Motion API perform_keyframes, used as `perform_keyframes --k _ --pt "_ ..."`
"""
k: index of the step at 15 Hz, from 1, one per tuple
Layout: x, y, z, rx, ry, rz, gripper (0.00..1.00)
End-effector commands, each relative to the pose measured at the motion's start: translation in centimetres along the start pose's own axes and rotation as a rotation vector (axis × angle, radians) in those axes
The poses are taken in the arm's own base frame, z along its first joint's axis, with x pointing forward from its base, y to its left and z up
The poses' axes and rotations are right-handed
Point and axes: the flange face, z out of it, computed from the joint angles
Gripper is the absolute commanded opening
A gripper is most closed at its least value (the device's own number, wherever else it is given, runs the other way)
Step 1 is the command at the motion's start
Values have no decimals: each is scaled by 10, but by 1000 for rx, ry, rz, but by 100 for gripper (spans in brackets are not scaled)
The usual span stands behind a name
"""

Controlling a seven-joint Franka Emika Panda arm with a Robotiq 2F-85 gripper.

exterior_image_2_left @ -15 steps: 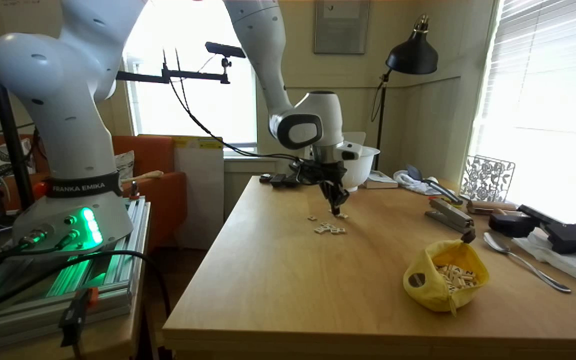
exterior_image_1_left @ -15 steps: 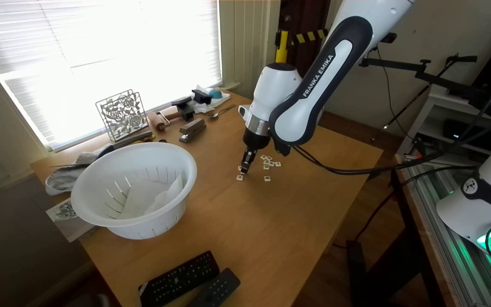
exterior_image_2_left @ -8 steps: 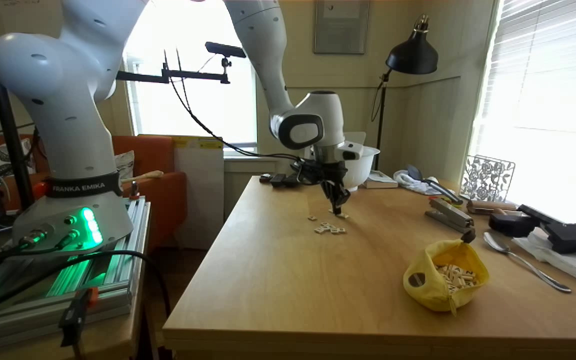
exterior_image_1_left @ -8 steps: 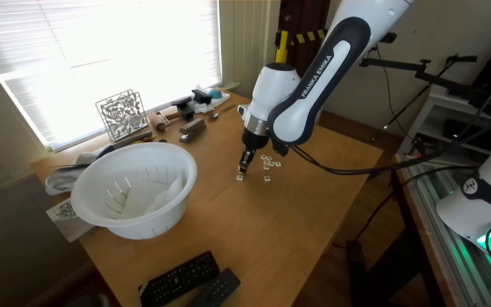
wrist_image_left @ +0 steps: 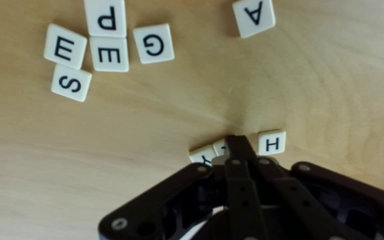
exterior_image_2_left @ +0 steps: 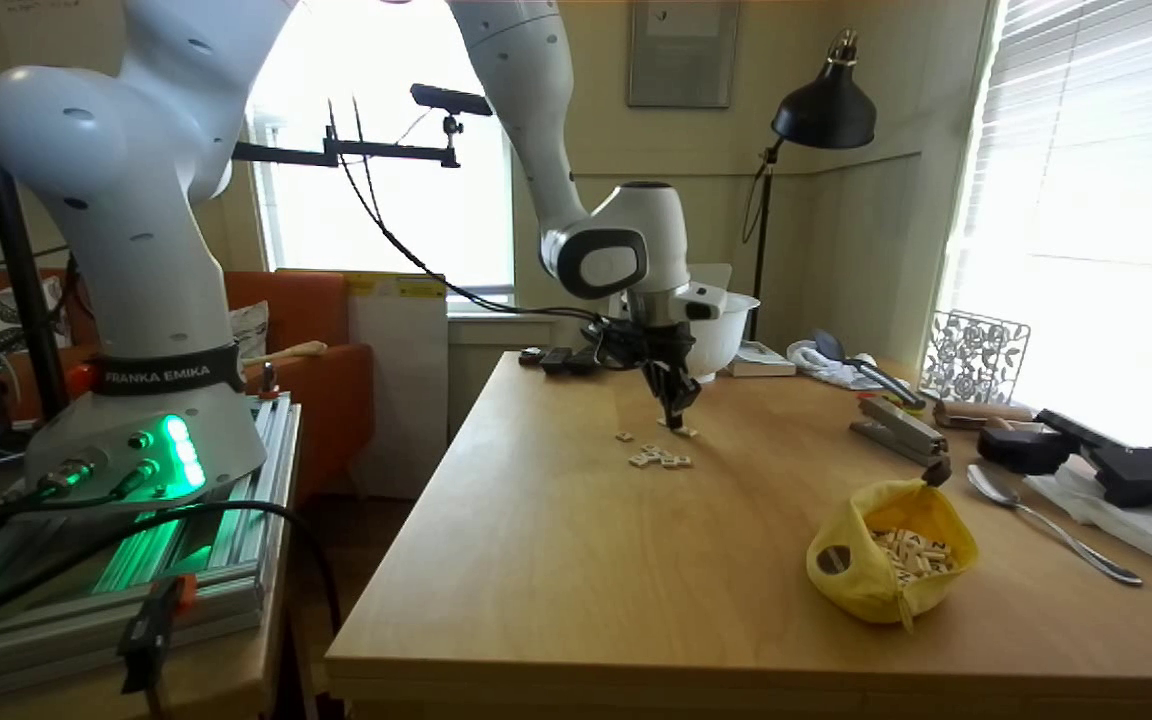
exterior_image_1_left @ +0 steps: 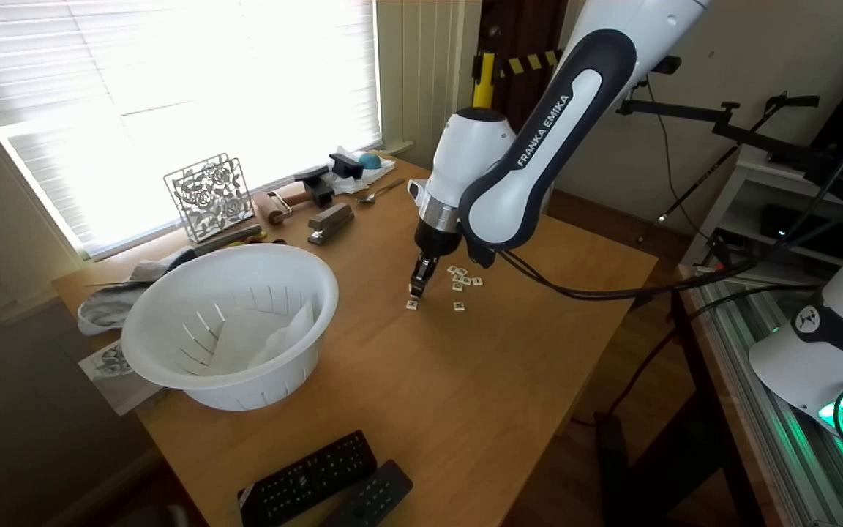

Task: Create the word 'Met'.

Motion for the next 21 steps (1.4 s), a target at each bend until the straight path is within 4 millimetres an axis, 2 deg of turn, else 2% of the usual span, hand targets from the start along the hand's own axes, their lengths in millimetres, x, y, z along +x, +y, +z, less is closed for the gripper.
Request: perform_keyframes --k 1,15,21 --pt "3 -5 8 0 7 2 0" --pt "5 -25 1 7 4 -33 0" --pt "15 -30 -16 10 27 -42 0"
